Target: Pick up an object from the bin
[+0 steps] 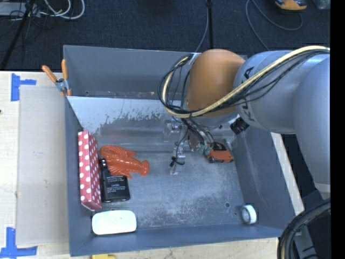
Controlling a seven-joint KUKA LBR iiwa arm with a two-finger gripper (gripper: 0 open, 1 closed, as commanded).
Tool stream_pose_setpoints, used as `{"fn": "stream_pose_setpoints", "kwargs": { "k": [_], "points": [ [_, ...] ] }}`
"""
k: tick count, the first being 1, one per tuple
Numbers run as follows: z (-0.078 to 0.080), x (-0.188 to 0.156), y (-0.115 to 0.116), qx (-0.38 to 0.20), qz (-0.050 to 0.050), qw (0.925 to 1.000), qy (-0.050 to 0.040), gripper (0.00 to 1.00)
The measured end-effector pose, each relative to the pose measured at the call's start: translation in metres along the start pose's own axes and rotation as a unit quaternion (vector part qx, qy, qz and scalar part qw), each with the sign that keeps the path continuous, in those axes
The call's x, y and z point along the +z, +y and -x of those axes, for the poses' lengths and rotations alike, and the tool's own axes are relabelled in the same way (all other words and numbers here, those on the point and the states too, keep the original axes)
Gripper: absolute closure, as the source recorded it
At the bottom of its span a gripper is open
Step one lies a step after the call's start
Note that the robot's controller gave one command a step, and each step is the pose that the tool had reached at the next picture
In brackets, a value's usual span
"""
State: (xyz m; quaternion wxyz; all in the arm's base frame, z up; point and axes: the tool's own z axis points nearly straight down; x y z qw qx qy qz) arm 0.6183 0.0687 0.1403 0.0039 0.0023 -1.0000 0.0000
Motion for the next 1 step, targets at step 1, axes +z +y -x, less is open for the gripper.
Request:
{"fn": "stream_pose_setpoints", "kwargs": {
  "k": [1],
  "points": [
    [0.0013,-0.0049,-0.0003,0.001,0.000,1.0000,-0.0033,0.00]
  ]
}}
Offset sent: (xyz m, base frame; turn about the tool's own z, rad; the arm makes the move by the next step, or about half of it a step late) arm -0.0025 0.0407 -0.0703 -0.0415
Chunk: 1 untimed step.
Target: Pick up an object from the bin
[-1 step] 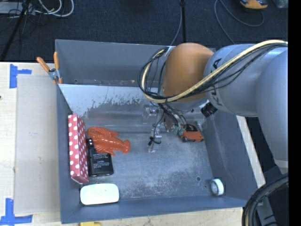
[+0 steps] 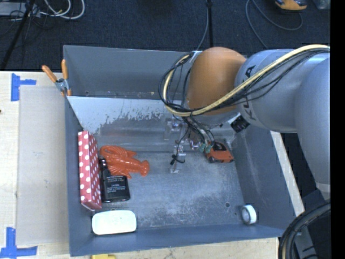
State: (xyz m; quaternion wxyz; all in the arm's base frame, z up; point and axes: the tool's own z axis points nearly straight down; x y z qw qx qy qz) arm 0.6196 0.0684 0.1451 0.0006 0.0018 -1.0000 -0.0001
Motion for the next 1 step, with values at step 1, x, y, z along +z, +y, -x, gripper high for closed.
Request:
{"fn": "stream_pose_setpoints", "kwargs": {
  "k": [1],
  "points": [
    [-0.0006,0.0536,0.0300,-0.016,0.000,0.9999,-0.0005,0.00]
  ]
}}
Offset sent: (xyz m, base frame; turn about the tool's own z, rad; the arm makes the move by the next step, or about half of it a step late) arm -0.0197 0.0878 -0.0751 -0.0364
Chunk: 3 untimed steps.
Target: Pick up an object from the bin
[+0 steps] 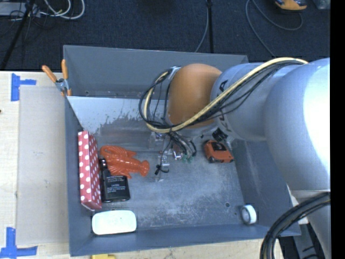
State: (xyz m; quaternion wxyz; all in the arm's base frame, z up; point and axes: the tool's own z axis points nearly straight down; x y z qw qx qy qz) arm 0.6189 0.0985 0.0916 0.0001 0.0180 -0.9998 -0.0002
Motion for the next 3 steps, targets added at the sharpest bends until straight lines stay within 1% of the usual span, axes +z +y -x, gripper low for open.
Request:
{"fn": "stream_pose_setpoints", "kwargs": {
  "k": [1,2,3],
  "points": [
    [-0.015,0.026,0.049,-0.001,-0.001,1.0000,0.0045,0.00],
    [-0.009,0.023,0.073,-0.017,0.000,0.9999,0.0006,0.00],
    [-0.001,0.020,0.077,-0.089,-0.003,0.9960,0.0024,1.00]
  ]
}}
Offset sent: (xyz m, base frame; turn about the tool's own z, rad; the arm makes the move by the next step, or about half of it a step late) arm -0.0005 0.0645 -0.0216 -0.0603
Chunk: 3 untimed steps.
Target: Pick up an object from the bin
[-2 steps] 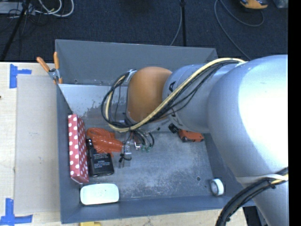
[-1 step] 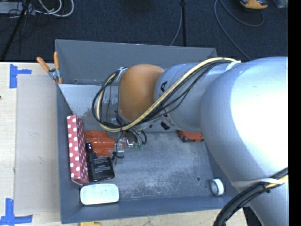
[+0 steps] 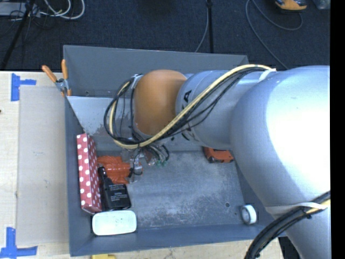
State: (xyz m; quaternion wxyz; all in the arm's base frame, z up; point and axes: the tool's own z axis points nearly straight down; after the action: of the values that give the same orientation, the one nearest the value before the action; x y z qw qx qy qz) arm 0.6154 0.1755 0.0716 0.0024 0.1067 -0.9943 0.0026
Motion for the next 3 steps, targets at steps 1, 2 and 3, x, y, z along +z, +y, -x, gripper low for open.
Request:
{"fn": "stream_pose_setpoints", "kwargs": {
  "k": [1,2,3],
  "points": [
    [0.000,0.000,0.000,0.000,0.000,1.0000,0.0000,1.00],
    [-0.007,0.000,0.001,-0.016,-0.001,0.9999,-0.0028,1.00],
    [-0.014,-0.001,0.008,-0.038,-0.005,0.9993,-0.0040,1.00]
  ]
}}
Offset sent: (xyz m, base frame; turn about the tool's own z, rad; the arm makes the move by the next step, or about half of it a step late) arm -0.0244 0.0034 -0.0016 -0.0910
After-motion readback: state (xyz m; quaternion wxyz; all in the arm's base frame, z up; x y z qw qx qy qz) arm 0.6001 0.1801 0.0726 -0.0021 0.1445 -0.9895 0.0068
